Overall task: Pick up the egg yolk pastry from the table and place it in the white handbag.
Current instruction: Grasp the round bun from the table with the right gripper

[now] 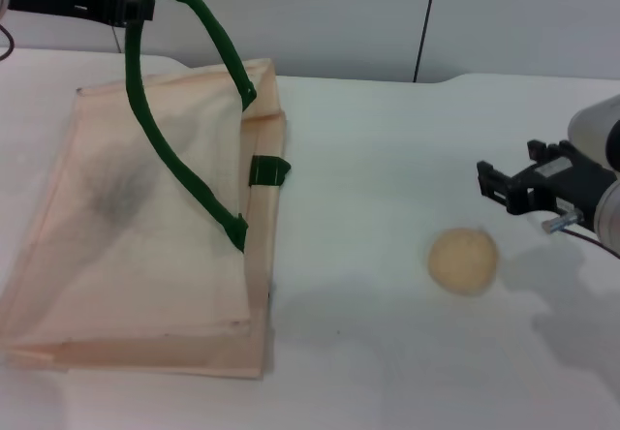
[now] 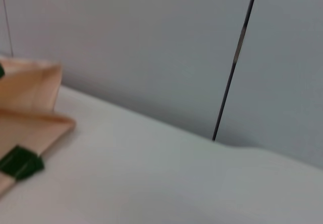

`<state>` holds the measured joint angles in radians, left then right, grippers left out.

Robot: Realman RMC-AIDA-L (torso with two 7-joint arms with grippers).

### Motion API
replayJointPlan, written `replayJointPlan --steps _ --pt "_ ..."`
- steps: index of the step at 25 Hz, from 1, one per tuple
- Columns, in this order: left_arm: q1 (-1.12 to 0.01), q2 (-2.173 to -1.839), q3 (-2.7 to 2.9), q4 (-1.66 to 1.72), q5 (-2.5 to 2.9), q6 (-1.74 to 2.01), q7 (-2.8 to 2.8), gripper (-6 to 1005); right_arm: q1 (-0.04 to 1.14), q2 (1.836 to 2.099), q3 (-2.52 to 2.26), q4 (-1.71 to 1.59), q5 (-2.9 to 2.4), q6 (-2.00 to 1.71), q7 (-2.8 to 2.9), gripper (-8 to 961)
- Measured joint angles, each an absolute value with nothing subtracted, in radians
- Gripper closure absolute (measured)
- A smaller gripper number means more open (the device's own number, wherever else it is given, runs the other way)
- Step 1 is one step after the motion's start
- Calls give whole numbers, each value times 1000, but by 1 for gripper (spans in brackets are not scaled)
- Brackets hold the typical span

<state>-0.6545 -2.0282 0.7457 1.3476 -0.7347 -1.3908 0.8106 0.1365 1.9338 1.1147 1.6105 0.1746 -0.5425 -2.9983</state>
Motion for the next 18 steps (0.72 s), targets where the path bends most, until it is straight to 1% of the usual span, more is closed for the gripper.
replayJointPlan --steps 3,5,11,16,18 --pt "-652 -2029 746 1370 -747 -1404 811 879 141 1931 1098 1626 179 -606 -2999 265" --pt "-651 -2029 745 1382 -755 -1409 811 879 141 1924 1088 1646 183 -640 -2999 296" --pt "-649 -2026 743 1388 -751 -1411 813 879 141 1876 1055 1697 284 -708 -3000 286" --pt "-649 -2026 742 1388 -747 -1408 814 880 161 1858 1013 1761 318 -755 -3000 277" --pt "-649 -2026 742 1388 -746 -1407 814 880 177 1857 1005 1762 334 -771 -3000 208"
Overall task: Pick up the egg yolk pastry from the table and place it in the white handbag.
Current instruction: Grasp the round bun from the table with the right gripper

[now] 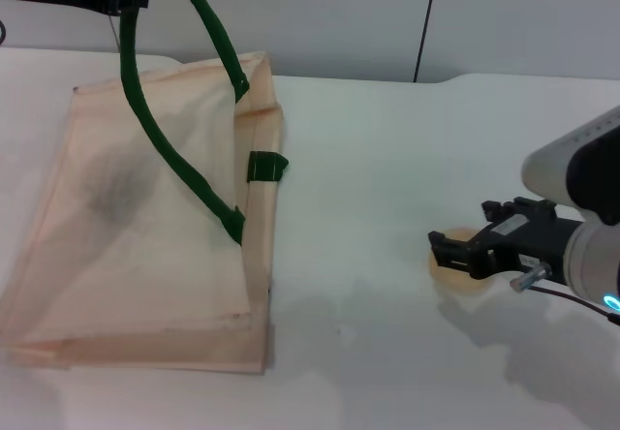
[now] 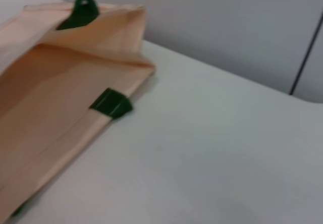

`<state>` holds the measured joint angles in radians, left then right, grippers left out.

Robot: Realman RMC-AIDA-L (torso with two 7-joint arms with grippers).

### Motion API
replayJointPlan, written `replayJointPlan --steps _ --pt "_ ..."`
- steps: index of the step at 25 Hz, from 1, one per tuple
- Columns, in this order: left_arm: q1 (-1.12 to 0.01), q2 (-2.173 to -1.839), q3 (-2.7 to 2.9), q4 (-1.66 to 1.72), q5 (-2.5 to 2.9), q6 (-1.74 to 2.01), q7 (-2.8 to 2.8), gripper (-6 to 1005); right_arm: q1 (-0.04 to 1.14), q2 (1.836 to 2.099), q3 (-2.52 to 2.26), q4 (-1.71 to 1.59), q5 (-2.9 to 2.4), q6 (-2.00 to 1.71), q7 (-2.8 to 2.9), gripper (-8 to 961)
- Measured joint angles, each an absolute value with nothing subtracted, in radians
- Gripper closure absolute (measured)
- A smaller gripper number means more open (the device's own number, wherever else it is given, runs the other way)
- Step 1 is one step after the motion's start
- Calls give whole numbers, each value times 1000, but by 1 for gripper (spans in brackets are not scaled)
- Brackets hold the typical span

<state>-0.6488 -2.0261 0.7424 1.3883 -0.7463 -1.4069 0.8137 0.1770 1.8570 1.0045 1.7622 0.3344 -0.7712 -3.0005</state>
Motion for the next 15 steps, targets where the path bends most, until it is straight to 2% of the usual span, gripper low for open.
replayJointPlan --steps 9,15 --pt "-651 -2026 742 1388 -745 -1410 811 880 258 1841 1016 1644 430 -783 -3001 152" --pt "-652 -2027 742 1388 -746 -1411 811 879 269 1842 1036 1601 428 -783 -3001 140"
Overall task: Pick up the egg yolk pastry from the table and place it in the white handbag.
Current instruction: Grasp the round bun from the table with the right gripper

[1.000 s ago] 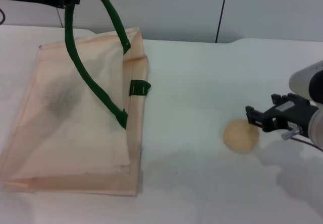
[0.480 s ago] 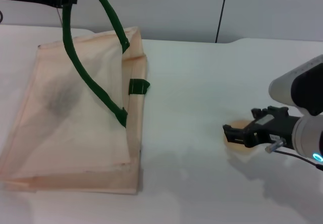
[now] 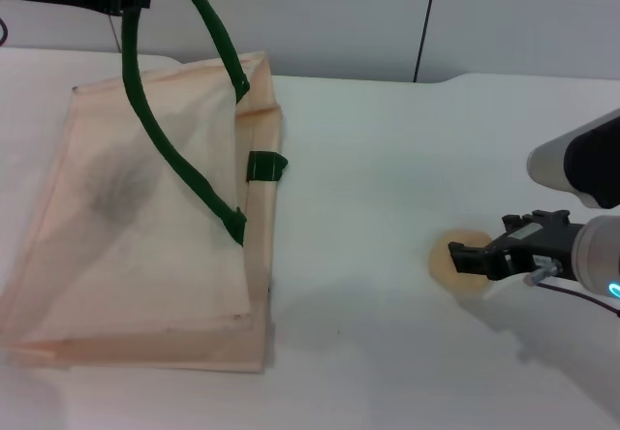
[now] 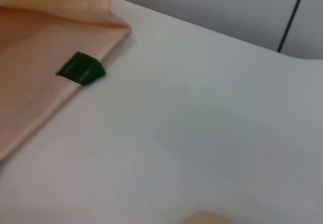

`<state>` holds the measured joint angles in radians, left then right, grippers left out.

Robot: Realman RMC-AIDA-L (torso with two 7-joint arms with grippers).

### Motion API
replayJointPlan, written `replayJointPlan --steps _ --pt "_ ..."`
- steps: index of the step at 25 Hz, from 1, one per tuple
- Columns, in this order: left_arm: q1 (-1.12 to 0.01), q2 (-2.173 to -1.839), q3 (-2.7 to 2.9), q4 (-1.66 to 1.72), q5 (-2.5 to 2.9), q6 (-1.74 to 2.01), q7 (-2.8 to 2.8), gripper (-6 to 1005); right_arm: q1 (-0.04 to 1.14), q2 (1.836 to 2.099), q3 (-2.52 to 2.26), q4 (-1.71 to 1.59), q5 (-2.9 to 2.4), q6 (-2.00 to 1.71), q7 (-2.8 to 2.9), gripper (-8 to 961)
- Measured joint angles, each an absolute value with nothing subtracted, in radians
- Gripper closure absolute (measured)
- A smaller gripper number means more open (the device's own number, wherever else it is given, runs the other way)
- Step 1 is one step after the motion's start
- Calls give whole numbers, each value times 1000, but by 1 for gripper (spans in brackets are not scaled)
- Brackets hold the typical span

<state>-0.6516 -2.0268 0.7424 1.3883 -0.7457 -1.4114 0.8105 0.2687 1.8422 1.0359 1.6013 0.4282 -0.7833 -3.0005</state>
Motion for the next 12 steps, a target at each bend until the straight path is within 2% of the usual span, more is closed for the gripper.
replayJointPlan --steps 12 --pt "-654 -2026 744 1391 -748 -1424 810 879 305 1852 1014 1557 443 -780 -3001 138"
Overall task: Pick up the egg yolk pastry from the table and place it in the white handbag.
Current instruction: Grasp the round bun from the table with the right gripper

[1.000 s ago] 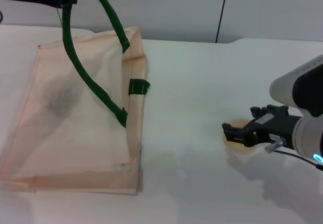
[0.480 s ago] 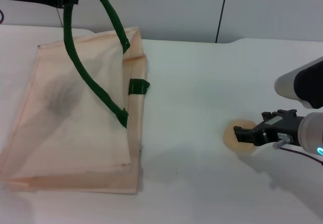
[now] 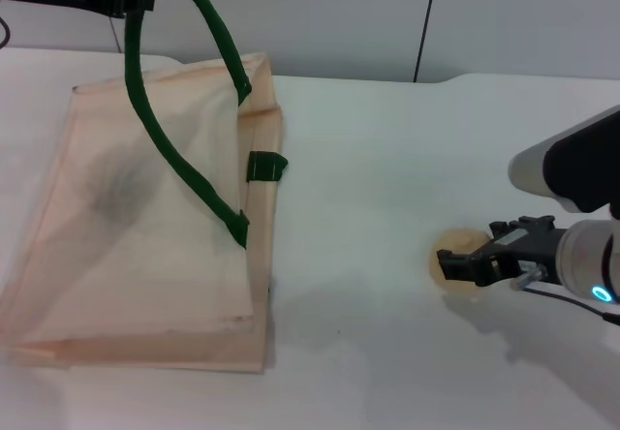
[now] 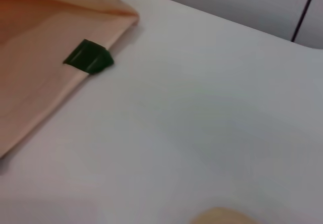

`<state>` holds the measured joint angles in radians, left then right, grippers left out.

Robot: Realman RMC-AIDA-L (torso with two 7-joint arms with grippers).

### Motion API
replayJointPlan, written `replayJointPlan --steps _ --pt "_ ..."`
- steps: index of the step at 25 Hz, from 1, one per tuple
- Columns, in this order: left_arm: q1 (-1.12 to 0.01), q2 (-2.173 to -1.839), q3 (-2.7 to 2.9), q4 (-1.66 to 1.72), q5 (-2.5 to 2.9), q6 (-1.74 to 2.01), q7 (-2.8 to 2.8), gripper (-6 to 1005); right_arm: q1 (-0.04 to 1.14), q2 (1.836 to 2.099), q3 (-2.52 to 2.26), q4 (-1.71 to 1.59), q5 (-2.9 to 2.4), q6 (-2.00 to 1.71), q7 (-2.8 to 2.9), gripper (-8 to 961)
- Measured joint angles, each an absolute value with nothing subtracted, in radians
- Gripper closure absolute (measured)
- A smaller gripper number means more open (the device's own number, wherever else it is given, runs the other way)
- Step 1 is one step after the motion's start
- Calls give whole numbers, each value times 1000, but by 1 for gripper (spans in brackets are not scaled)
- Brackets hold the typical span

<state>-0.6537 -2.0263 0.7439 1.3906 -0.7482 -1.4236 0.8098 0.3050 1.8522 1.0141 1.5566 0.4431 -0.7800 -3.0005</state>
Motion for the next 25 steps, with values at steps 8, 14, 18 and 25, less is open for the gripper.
replayJointPlan --steps 8,14,18,25 --pt "-652 -2027 744 1413 -754 -1425 809 880 329 1867 1000 1492 443 -751 -3000 137" --pt "-651 -2028 744 1419 -755 -1430 808 880 350 1879 991 1429 443 -724 -3000 135" --pt "-650 -2029 744 1452 -758 -1450 807 880 361 1888 989 1389 444 -708 -3000 134" --pt "-649 -2030 744 1463 -758 -1457 800 880 373 1893 986 1374 443 -706 -3000 141"
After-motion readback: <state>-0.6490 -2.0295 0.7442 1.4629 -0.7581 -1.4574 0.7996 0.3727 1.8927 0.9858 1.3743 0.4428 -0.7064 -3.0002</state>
